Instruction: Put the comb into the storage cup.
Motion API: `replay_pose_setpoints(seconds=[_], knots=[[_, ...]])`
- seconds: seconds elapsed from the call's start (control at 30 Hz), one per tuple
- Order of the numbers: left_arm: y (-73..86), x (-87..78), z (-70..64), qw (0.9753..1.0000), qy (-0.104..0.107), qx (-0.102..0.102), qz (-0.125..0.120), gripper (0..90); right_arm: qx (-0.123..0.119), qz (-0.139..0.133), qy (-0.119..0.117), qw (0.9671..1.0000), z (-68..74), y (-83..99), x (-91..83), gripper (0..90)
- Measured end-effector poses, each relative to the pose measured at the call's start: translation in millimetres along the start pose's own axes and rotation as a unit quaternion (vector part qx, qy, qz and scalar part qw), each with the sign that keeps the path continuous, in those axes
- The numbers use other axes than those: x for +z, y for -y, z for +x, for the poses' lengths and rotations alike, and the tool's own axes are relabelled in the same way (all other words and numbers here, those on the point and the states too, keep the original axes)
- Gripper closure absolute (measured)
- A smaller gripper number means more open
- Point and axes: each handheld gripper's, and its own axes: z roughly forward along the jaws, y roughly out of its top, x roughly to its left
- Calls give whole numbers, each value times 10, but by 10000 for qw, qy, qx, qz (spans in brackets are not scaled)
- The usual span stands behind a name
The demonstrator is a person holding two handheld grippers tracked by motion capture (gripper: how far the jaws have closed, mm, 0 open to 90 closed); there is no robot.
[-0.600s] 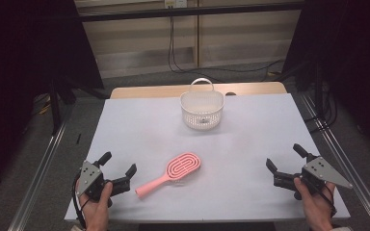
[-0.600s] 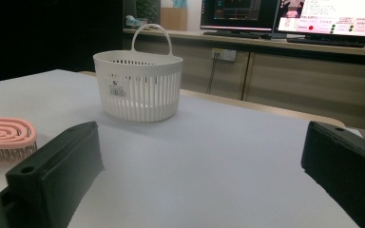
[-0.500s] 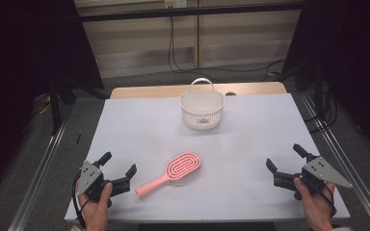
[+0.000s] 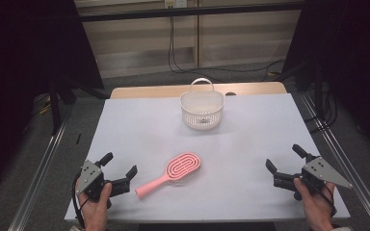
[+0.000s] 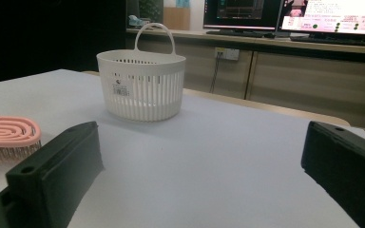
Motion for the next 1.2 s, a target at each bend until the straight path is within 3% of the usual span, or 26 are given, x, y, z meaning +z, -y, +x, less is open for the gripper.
replay_pose_setpoints(seconds=[0.37,0.47,0.57,0.63,0.73,0.87,1.03,1.2], knots=[[-22,24,-58,9998,142,145,65,15,-11,4,-40,10000,18,-6,3,0],[-26,46,-69,9995,282,93,84,14,-71,-1,-73,9999,31,-7,6,0],[-29,88,-92,9994,255,198,110,12,-63,30,-68,10000,38,-7,12,0],[-37,129,-102,9990,397,42,182,11,-50,28,-84,9999,38,-5,21,0],[-52,164,-134,9981,519,150,287,24,-58,55,-87,9999,31,-2,18,0],[-96,197,-182,9977,620,129,258,28,-39,98,-96,9999,31,4,21,0],[-168,261,-199,9971,643,223,340,32,-50,96,-117,9999,40,5,31,0],[-219,357,-197,9936,955,174,580,36,-46,88,-113,9999,40,4,27,0]])
